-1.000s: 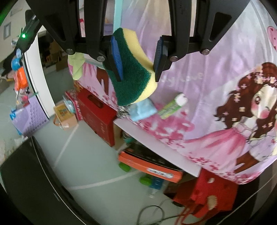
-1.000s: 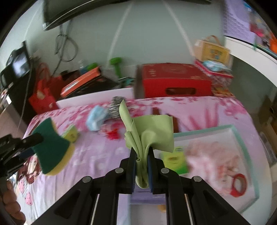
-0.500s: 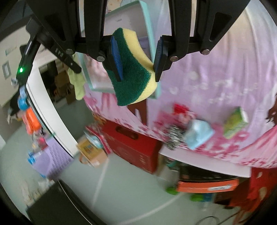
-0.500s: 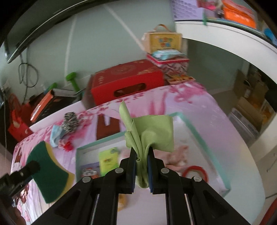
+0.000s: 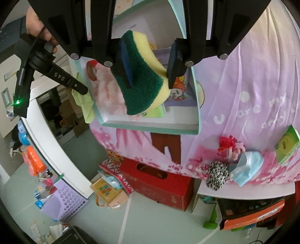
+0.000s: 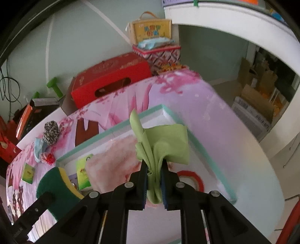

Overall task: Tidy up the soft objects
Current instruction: 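Carry the cloth and sponge over the tray and open both grippers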

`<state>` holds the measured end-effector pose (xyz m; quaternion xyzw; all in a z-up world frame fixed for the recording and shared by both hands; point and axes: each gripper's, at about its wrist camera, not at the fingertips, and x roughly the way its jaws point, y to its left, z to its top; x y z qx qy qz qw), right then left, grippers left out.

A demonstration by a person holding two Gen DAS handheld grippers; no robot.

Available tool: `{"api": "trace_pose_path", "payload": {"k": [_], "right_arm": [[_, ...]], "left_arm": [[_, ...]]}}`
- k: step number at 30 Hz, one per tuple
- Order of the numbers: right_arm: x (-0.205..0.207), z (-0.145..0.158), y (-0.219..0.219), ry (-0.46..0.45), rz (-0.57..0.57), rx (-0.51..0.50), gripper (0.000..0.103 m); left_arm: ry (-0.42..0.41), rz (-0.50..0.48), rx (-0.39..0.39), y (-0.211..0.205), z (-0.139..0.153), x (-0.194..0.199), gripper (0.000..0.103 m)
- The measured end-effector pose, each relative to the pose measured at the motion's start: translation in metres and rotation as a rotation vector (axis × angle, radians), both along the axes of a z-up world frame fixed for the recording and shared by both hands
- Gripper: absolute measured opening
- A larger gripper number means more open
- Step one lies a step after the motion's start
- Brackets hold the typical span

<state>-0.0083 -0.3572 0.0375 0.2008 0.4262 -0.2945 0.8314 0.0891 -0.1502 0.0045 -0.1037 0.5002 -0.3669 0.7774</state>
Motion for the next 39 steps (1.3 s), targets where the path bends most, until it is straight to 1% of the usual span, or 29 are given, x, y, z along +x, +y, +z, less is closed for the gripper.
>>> {"api": "trace_pose_path", "payload": {"k": [3,7,9,12,14,16,18,20,22,24,25,26,29,30,32,34,35,36,37,38,39], "right_arm": [[0.003,-0.011,0.0,0.042,0.001,0.017,0.015],[0.003,-0.022,-0.002,0.081,-0.01,0.05,0.015],[0.003,-0.021,-0.002,0.087,-0.01,0.048,0.015],[0.003,-0.017,-0.001,0.091,-0.006,0.041,0.019],[0.003,-0.014,0.0,0.093,-0.005,0.04,0.027],[0.003,-0.012,0.0,0.097,-0.007,0.04,0.031],[0.001,-0.008,0.001,0.098,-0.01,0.035,0.036],[0.0,-0.005,0.001,0.097,-0.013,0.028,0.045],[-0.002,-0.001,0.001,0.094,-0.016,0.021,0.049],[-0.003,0.002,0.001,0.092,-0.015,0.016,0.051],[-0.004,0.004,0.001,0.091,-0.014,0.014,0.054],[-0.004,0.005,0.002,0.089,-0.013,0.011,0.057],[-0.004,0.009,0.004,0.085,-0.004,0.005,0.061],[-0.004,0.01,0.004,0.086,0.0,0.003,0.062],[-0.003,0.01,0.006,0.091,0.007,-0.001,0.069],[0.0,0.009,0.009,0.1,0.02,-0.006,0.07],[0.001,0.008,0.01,0.105,0.026,-0.007,0.072],[0.002,0.007,0.011,0.11,0.031,-0.008,0.073],[0.004,0.006,0.013,0.115,0.036,-0.01,0.076],[0.005,0.005,0.014,0.119,0.042,-0.012,0.083],[0.007,0.005,0.016,0.123,0.05,-0.013,0.085]], "left_arm": [[0.016,0.001,0.031,-0.003,-0.01,0.001,0.039],[0.038,0.008,0.037,-0.003,-0.018,0.004,0.041],[0.045,0.009,0.033,-0.001,-0.018,0.004,0.041],[0.054,0.01,0.032,0.0,-0.016,0.004,0.042],[0.057,0.007,0.036,0.0,-0.014,0.004,0.043],[0.059,0.005,0.037,0.0,-0.01,0.003,0.045],[0.061,0.003,0.037,0.0,-0.008,0.003,0.049],[0.058,0.008,0.039,0.001,-0.004,0.003,0.052],[0.054,0.015,0.04,0.004,-0.001,0.003,0.053],[0.057,0.021,0.036,0.006,0.002,0.004,0.055],[0.056,0.026,0.032,0.009,0.004,0.004,0.056],[0.053,0.031,0.03,0.01,0.006,0.004,0.058],[0.033,0.057,0.034,0.017,0.014,0.006,0.064],[0.025,0.069,0.04,0.02,0.016,0.007,0.065],[0.011,0.092,0.058,0.025,0.018,0.009,0.065],[0.001,0.114,0.08,0.03,0.018,0.012,0.069],[0.0,0.126,0.095,0.032,0.017,0.014,0.079],[-0.001,0.14,0.113,0.034,0.016,0.016,0.085],[-0.003,0.152,0.13,0.035,0.015,0.017,0.085],[-0.006,0.158,0.141,0.037,0.014,0.018,0.085],[-0.009,0.163,0.158,0.037,0.012,0.019,0.085]]}}
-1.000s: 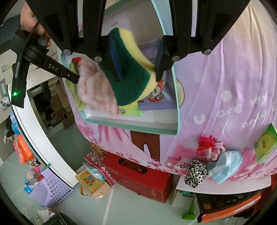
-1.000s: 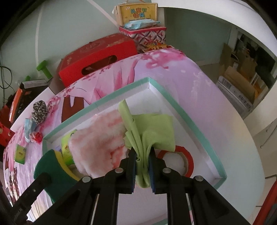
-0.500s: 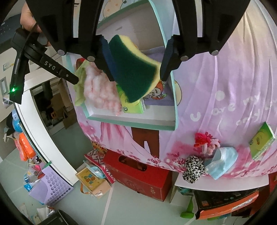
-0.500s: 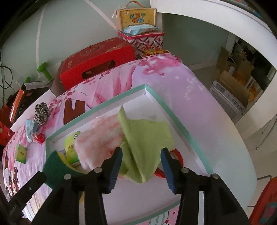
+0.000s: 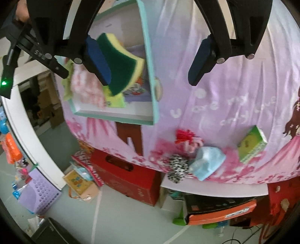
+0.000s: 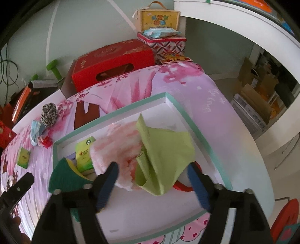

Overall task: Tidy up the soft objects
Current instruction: 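Carry the cloth and sponge over the tray and open both grippers, then move both tools back toward the red hair clip and tissue pack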

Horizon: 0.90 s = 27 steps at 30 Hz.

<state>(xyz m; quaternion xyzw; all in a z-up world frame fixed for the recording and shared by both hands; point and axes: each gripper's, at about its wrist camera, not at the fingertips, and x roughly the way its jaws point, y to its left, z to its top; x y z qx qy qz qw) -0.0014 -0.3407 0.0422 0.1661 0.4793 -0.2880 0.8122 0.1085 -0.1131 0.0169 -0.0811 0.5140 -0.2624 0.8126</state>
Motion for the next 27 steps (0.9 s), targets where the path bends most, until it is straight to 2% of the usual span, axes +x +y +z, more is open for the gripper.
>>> {"api": "trace_pose_path", "payload": {"k": [2,5,9,20,23,27], "right_arm": [[0.003,0.0,0.004,0.0,0.015,-0.004,0.09],[0.006,0.0,0.009,-0.007,0.032,-0.005,0.103],[0.009,-0.001,0.013,-0.002,0.05,-0.015,0.103],[0.016,-0.003,0.023,0.01,0.083,-0.014,0.103],[0.022,-0.002,0.033,-0.001,0.092,-0.017,0.103],[0.034,0.0,0.053,-0.039,0.159,0.011,0.103]], "left_arm": [[-0.001,0.004,0.024,0.0,-0.003,0.001,0.085],[-0.013,0.014,0.063,0.0,-0.008,0.001,0.098],[-0.032,0.013,0.109,-0.001,-0.011,-0.001,0.099],[-0.026,0.02,0.14,0.0,-0.015,0.0,0.1],[-0.023,0.049,0.166,0.004,-0.015,0.002,0.1],[-0.032,0.087,0.205,0.018,-0.015,0.007,0.1]]}}
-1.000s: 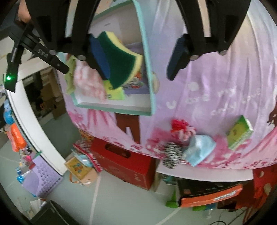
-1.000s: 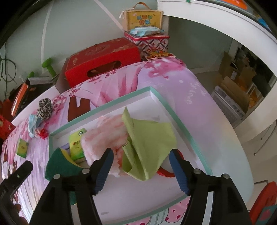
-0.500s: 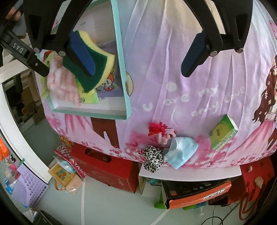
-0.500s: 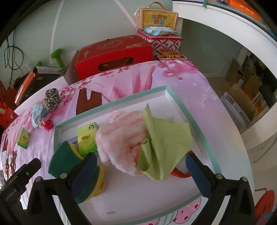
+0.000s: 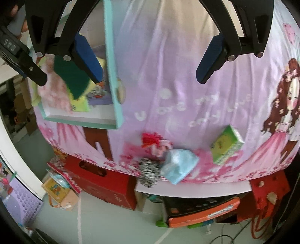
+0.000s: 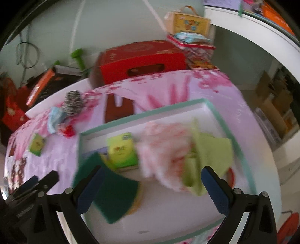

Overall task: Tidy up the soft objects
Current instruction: 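Move both tools back toward the red hair clip and tissue pack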

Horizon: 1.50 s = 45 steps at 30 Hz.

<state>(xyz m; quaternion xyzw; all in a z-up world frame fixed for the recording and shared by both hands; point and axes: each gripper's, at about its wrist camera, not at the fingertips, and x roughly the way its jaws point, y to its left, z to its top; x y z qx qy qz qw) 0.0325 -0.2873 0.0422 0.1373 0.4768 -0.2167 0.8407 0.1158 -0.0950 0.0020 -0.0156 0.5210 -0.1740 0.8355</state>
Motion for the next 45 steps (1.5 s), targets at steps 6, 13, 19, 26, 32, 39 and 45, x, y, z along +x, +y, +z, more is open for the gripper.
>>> {"api": "trace_pose_path", "payload": {"k": [6,13,19,26,32,39,45], "right_arm": [[0.018,0.002,0.035,-0.024,0.084,-0.021,0.103],[0.044,0.0,0.081,-0.066,0.212,0.017,0.103],[0.06,-0.009,0.116,-0.076,0.302,0.022,0.103],[0.074,-0.021,0.129,-0.073,0.339,0.035,0.103],[0.082,-0.022,0.136,-0.091,0.36,0.001,0.103],[0.097,-0.023,0.136,-0.111,0.373,-0.026,0.103],[0.112,-0.025,0.13,-0.112,0.356,-0.052,0.103]], "left_arm": [[-0.01,0.088,0.023,0.035,0.003,0.013,0.1],[-0.031,0.218,0.052,0.089,0.009,0.028,0.1],[-0.023,0.317,0.045,0.133,0.006,0.037,0.1],[-0.02,0.358,0.037,0.153,0.004,0.043,0.1],[-0.061,0.32,0.012,0.145,0.001,0.056,0.1],[-0.146,0.301,-0.038,0.136,0.003,0.068,0.1],[-0.16,0.269,-0.031,0.128,0.002,0.082,0.1]]}}
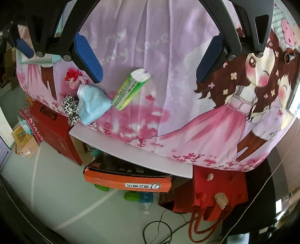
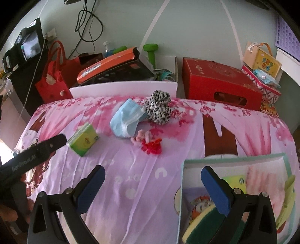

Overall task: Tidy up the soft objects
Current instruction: 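Move both tools back toward the red hair clip and tissue pack, then grasp the red hair clip with the right gripper while the left gripper grasps the green tissue pack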

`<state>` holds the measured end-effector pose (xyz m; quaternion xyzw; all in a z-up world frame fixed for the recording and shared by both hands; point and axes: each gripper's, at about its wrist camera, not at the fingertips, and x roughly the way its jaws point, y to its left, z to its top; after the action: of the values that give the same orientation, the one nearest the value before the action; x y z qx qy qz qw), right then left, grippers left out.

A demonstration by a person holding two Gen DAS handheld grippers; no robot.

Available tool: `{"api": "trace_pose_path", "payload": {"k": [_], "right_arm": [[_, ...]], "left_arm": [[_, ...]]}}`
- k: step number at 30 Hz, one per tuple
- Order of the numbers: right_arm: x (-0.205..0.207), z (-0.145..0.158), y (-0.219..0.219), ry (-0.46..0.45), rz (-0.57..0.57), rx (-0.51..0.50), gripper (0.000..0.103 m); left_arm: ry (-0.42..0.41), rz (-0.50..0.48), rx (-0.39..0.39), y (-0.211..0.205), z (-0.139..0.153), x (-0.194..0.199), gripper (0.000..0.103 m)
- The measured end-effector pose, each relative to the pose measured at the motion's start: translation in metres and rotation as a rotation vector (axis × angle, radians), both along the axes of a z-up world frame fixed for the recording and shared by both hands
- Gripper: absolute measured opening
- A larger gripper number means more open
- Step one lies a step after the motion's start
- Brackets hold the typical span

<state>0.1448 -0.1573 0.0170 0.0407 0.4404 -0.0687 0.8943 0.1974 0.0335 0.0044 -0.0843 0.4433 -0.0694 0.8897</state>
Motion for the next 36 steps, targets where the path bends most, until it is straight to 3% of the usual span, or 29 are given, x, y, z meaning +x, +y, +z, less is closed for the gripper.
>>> {"api": "trace_pose_path", "payload": {"k": [4,14,17,24,28,31,36], "right_arm": [[0.014,-0.003,-0.007,-0.009,-0.013,0.001,0.102],[0.039,-0.027,-0.002,0.014,0.025,-0.039,0.083],[0.046,-0.034,0.006,0.021,0.055,-0.058,0.074],[0.058,-0.051,0.008,0.045,0.063,-0.06,0.064],[0.063,-0.057,0.004,0.053,0.046,-0.061,0.048],[0.064,-0.061,0.0,0.062,0.036,-0.048,0.037],[0.065,-0.063,-0.003,0.071,0.03,-0.04,0.029]], "left_arm": [[-0.005,-0.001,0.035,-0.004,-0.004,0.007,0.1],[0.028,-0.041,0.082,-0.022,-0.021,0.022,0.098],[0.034,-0.038,0.101,-0.024,-0.025,0.026,0.087],[0.07,-0.058,0.109,-0.031,-0.039,0.031,0.063],[0.073,-0.073,0.098,-0.034,-0.041,0.033,0.045],[0.071,-0.087,0.081,-0.036,-0.041,0.033,0.039],[0.07,-0.095,0.086,-0.037,-0.041,0.032,0.036]]}}
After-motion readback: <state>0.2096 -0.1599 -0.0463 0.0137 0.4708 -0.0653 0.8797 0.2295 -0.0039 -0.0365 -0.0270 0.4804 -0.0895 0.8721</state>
